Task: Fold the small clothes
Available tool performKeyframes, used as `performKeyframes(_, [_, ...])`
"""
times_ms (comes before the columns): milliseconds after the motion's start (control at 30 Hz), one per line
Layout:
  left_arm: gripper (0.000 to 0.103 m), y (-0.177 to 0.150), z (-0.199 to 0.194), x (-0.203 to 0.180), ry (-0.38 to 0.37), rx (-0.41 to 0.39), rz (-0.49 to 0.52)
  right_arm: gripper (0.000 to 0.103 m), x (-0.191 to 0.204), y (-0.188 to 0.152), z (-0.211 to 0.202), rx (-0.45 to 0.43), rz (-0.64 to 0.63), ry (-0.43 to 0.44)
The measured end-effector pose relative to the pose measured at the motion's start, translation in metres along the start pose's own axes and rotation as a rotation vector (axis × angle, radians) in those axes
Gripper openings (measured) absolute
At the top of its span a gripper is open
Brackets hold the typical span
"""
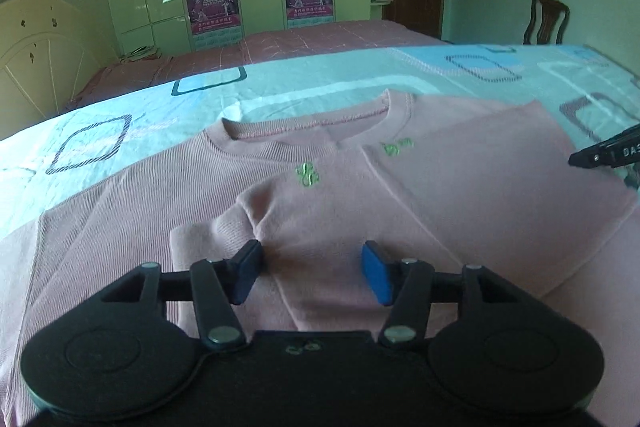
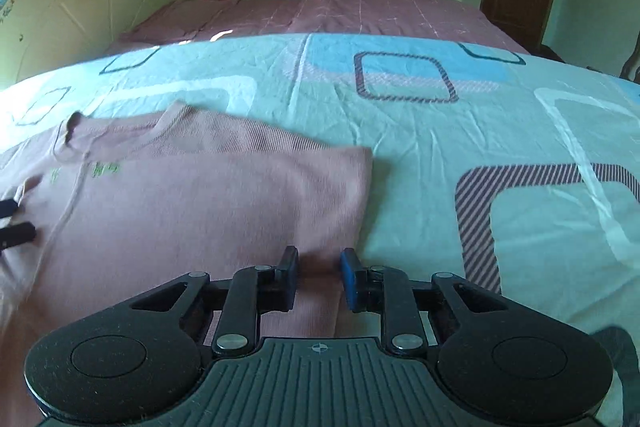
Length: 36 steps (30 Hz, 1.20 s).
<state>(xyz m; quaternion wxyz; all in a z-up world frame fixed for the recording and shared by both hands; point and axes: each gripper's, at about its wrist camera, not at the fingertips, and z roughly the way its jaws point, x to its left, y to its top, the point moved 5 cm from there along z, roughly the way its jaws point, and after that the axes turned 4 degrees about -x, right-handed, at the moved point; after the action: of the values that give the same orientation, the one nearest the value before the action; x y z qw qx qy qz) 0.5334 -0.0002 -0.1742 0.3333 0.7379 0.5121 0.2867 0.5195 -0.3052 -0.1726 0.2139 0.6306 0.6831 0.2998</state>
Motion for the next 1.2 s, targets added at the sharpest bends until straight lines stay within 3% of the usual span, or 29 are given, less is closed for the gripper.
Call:
performKeyframes(133, [0.052,0.006,-0.014,0.003,-0.007,-0.022,-0.044,0.021,0.004,0.000,-0.022,-0.055,0.005,0.016])
performKeyframes(167, [0.052,0.006,-0.021,0.001,-0.016,-0.038,-0.050,0.016,0.009,-0.002,-0.029,-0.069,-0.006,0.027])
performKeyframes(300, [0.053,-0.011,-0.025,-0.009,-0.012,0.020,-0.024,0.006,0.025,-0.032,-0.031,-0.016,-0.071,0.019])
performKeyframes(567, [0.053,-0.023,-0.037,-0.006,0.006,0.009,-0.018,0.006,0.028,-0.054,-0.051,-0.035,-0.019,0.012])
performKeyframes(1200, [0.056,-0.028,-0.043,0.001,0.021,0.024,-0.049,0.006,0.035,-0.050,-0.059,-0.025,0.036,-0.041])
